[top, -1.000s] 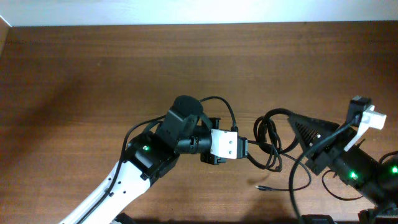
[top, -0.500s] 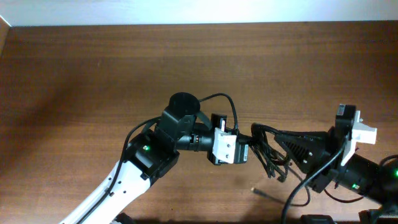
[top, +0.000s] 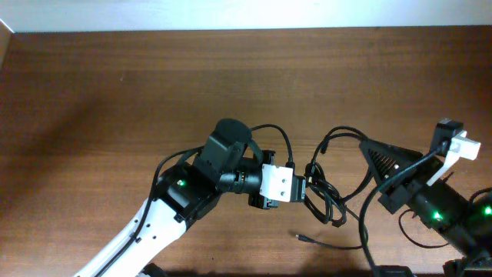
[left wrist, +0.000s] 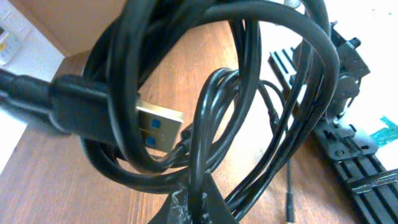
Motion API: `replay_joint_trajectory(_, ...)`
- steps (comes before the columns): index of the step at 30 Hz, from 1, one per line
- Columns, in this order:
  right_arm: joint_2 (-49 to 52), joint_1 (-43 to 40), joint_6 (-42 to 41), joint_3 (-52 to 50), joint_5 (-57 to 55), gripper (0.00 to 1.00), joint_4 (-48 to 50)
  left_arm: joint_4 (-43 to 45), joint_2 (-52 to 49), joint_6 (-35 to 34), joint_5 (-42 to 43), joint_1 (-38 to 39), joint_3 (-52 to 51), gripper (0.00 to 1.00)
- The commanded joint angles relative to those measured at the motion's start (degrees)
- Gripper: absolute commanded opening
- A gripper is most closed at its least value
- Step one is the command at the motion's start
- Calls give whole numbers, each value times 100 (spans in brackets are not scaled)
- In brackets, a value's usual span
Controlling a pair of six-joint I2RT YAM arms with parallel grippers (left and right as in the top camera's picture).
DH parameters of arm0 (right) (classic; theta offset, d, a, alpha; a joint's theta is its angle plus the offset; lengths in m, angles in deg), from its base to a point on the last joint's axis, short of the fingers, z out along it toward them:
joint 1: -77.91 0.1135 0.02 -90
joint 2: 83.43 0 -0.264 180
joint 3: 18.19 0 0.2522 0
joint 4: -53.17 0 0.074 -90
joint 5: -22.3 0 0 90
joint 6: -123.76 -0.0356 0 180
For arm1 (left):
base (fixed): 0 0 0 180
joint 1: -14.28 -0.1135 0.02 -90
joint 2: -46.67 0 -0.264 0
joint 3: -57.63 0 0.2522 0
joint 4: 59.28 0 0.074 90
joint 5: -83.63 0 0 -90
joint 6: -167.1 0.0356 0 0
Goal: Untangle cables
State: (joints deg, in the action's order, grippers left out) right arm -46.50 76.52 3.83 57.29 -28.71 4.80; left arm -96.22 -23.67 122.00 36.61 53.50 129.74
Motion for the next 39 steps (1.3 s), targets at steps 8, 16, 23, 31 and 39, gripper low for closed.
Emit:
replay_joint_trajectory(8,-17,26,-695,87,-2131,4,-883,-151,-9,-33,-363,0,-11,0)
replay_joint_trajectory(16,-17,26,-1244,87,-3613,4,-2083,83,-2,-74,-361,0,-11,0)
replay_joint_trajectory(23,-17,26,-1257,87,-3545,4,-2393,151,-2,-74,-363,0,-11,0)
replay_joint_trajectory(31,-17,26,-155,85,-3344,50,-2656,549,-2,-74,-380,0,-11,0)
replay_joint_trajectory(39,-17,26,1051,87,-2533,68,-2651,557,-2,-74,-382,0,-11,0)
